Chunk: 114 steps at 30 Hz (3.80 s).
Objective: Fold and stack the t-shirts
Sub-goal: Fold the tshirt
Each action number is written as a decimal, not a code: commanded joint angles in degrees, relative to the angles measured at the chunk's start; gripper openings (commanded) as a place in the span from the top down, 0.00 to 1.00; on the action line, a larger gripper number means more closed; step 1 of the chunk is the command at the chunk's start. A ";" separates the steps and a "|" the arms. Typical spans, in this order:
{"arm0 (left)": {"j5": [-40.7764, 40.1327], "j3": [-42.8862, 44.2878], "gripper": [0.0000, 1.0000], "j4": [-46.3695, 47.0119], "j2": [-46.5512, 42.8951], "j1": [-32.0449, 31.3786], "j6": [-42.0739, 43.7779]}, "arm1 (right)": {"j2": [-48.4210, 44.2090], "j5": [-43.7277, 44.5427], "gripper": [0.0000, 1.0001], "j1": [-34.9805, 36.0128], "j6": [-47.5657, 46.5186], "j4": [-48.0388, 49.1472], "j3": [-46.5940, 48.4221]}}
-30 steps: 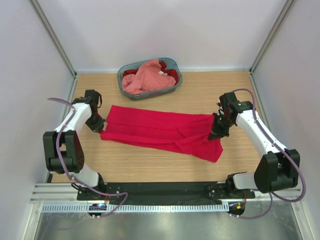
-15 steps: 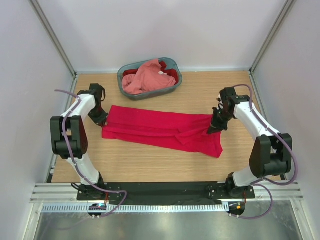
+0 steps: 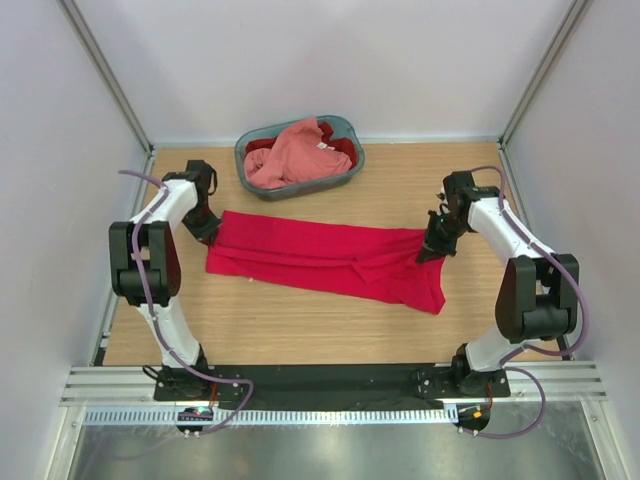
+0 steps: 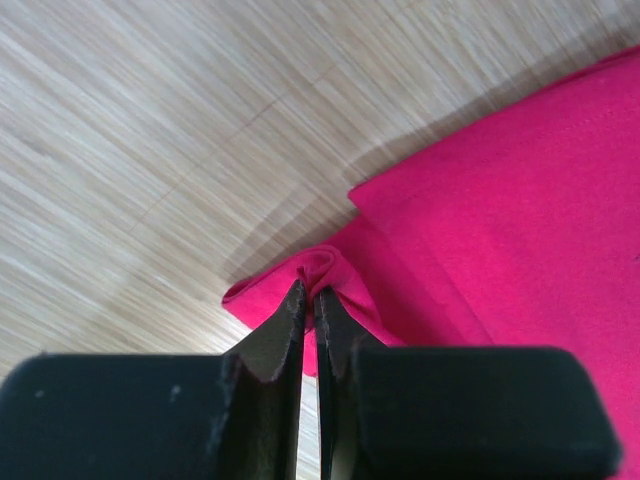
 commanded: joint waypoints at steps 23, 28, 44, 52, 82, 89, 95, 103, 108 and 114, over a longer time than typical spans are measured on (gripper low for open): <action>-3.63 -0.27 0.36 -4.28 -7.25 0.14 5.33 | 11.87 1.11 0.95 -4.78 -0.20 4.25 10.55; 4.53 -11.24 0.35 -1.82 -14.99 2.78 6.65 | 14.42 6.55 0.71 -5.05 -1.60 1.62 14.86; 15.19 -21.21 0.34 9.26 -16.32 2.78 3.66 | -12.73 6.04 0.42 -5.05 1.02 -2.43 -10.70; 14.22 -20.15 0.45 9.61 -11.13 2.78 3.75 | -14.23 5.87 0.43 -5.05 2.17 -0.15 -17.29; 3.67 -19.00 1.00 7.86 -9.63 2.87 9.29 | -4.48 17.82 0.99 -5.13 9.46 0.03 -18.71; 3.15 -20.06 0.68 5.06 -12.27 2.95 8.06 | -7.90 18.71 0.95 -5.22 9.38 -2.87 -18.79; 1.39 -21.55 0.40 1.44 -21.75 2.95 5.60 | -13.44 17.47 0.52 -5.22 4.12 -4.28 -13.53; 10.08 -22.96 0.47 4.42 -32.92 1.90 6.92 | -8.54 2.11 0.43 -3.82 5.94 4.85 -7.37; 13.52 -24.10 0.52 4.08 -35.56 -0.90 6.48 | -3.52 -1.52 0.49 -1.46 12.10 11.97 -8.07; 17.03 -26.12 0.53 4.43 -37.06 -1.79 5.95 | 0.08 -4.16 0.55 1.71 18.43 19.27 -11.23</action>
